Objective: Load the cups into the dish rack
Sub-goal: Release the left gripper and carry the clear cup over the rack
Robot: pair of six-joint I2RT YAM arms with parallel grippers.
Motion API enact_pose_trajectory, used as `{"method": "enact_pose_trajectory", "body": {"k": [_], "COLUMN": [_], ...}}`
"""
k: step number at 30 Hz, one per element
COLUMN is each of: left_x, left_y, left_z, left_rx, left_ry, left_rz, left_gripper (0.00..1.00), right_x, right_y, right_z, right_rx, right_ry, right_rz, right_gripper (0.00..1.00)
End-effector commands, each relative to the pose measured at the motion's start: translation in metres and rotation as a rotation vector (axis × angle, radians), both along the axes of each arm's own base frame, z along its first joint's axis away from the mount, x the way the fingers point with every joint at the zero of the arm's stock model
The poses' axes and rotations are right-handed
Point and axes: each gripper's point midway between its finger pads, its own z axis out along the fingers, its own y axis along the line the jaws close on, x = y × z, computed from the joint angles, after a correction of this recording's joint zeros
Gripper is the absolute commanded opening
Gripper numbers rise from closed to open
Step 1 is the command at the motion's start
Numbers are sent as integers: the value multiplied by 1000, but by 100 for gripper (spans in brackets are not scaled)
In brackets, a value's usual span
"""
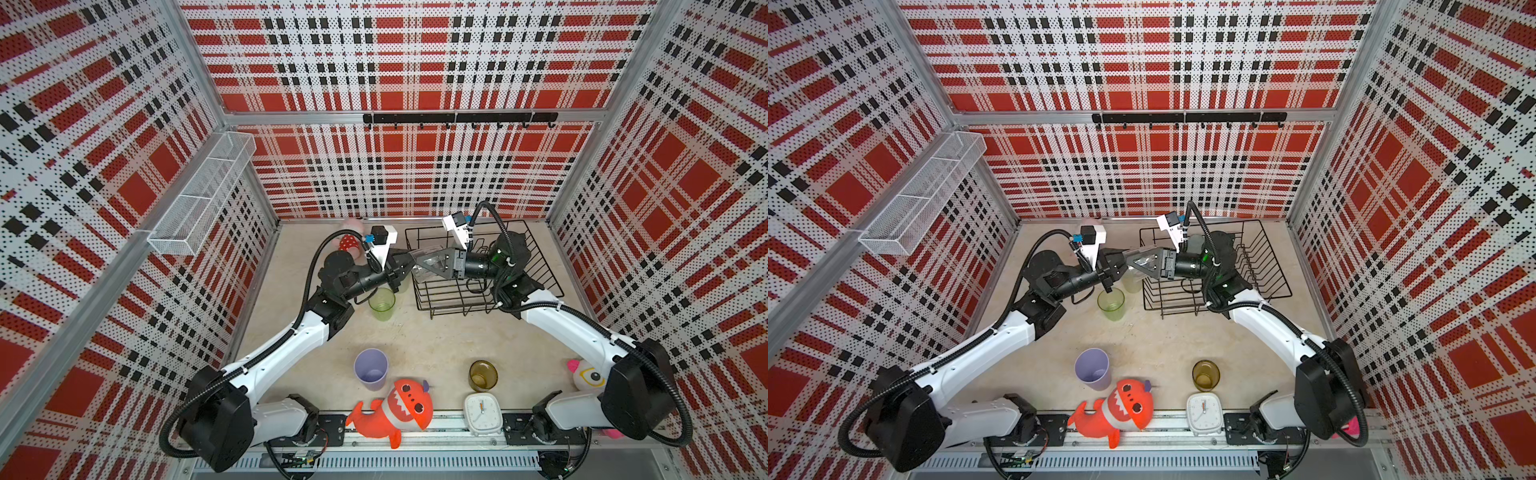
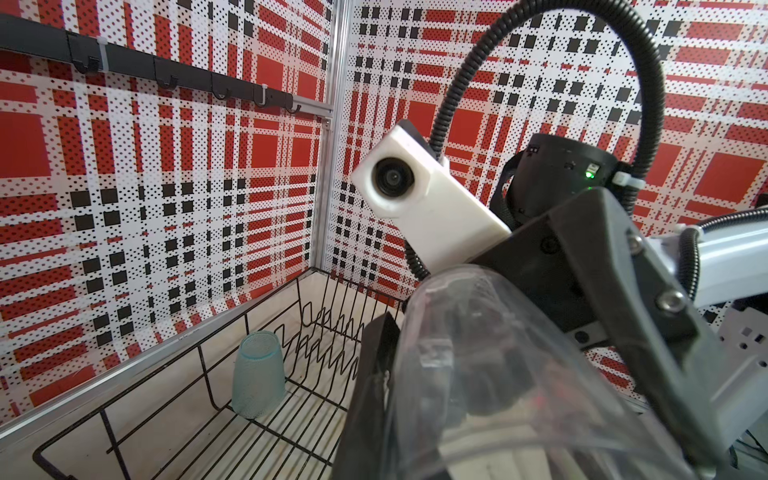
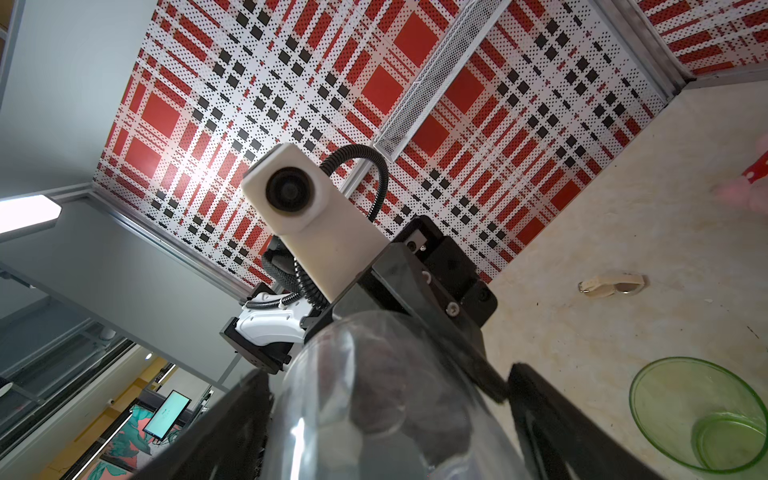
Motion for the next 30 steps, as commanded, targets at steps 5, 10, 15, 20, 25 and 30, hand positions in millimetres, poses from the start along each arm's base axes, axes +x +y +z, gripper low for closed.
{"method": "enact_pose_trajectory", "body": {"k": [5, 10, 15, 20, 25, 30], "left_x": [-2, -1, 1, 4, 10, 18], "left_y": [10, 11, 12, 18, 31, 52], "left_z": [17, 12, 7, 4, -2, -7], "left_rx": [-30, -22, -18, -18, -20, -27], "left_ry": [-62, -61, -47, -34, -14, 5], "left_rz": [36, 39, 41, 50, 86, 149], "left_gripper": [0, 0, 17, 37, 41, 55], "right_x": [-8, -8, -7, -3, 6, 21], "right_y": [1, 0, 0, 0, 0, -9], "right_z": [-4, -2, -1, -2, -6, -15], "right_rx": [-3, -1, 3, 1, -13, -36], "right_ry": [2, -6, -7, -9, 0, 28], "right_rz": [34, 26, 17, -4, -40, -88], "right_gripper": [89, 83, 79, 78, 74, 73]}}
